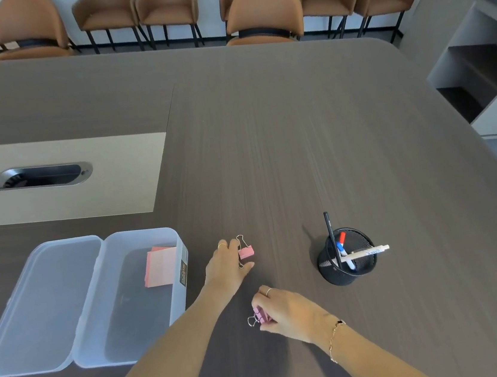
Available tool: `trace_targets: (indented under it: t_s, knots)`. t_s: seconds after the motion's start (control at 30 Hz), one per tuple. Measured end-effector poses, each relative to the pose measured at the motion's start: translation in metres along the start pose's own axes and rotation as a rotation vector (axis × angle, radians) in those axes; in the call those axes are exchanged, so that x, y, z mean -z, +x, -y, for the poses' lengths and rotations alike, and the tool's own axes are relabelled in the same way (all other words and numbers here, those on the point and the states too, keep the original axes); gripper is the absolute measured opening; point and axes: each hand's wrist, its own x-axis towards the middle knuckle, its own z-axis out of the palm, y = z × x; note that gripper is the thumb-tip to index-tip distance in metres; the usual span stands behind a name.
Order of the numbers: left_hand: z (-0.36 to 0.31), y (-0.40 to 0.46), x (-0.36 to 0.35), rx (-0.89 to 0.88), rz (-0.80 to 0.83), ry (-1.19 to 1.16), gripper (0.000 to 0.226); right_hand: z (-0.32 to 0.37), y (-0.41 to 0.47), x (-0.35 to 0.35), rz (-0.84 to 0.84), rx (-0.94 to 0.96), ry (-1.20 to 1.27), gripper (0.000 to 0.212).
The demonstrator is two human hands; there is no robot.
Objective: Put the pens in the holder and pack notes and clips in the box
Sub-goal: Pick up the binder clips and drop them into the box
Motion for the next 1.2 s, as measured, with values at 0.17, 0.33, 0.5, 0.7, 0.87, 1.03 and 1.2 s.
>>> trace_targets:
  t_s: [0.17, 0.33, 0.5, 0.7, 0.87, 1.03, 1.2]
  knots:
    - [-0.007, 0.008, -0.002, 0.029, -0.054, -0.075, 0.060, 0.000, 0.000, -0.001, -0.004, 0.007, -0.012, 0.024]
    - [-0.013, 0.014, -0.007, -0.030, -0.014, -0.038, 0.024, -0.006, -0.001, 0.007, -0.040, -0.042, 0.050, 0.023]
    - [-0.004, 0.006, 0.001, -0.055, -0.051, -0.122, 0.019, -0.008, -0.007, 0.023, -0.113, -0.146, 0.180, 0.018]
    - [0.012, -0.006, 0.069, -0.061, -0.173, -0.384, 0.027, 0.012, 0.009, 0.049, -0.248, -0.272, 0.411, 0.016]
    - [0.059, -0.024, 0.157, -0.069, -0.032, -0.353, 0.024, 0.054, 0.040, 0.079, -0.301, -0.310, 0.478, 0.016]
    - [0.114, -0.069, 0.159, 0.093, 0.144, -0.310, 0.026, 0.094, 0.067, 0.094, -0.247, -0.222, 0.342, 0.016]
    - [0.134, -0.093, 0.109, 0.127, 0.247, -0.104, 0.035, 0.107, 0.068, 0.087, -0.148, -0.210, 0.235, 0.020]
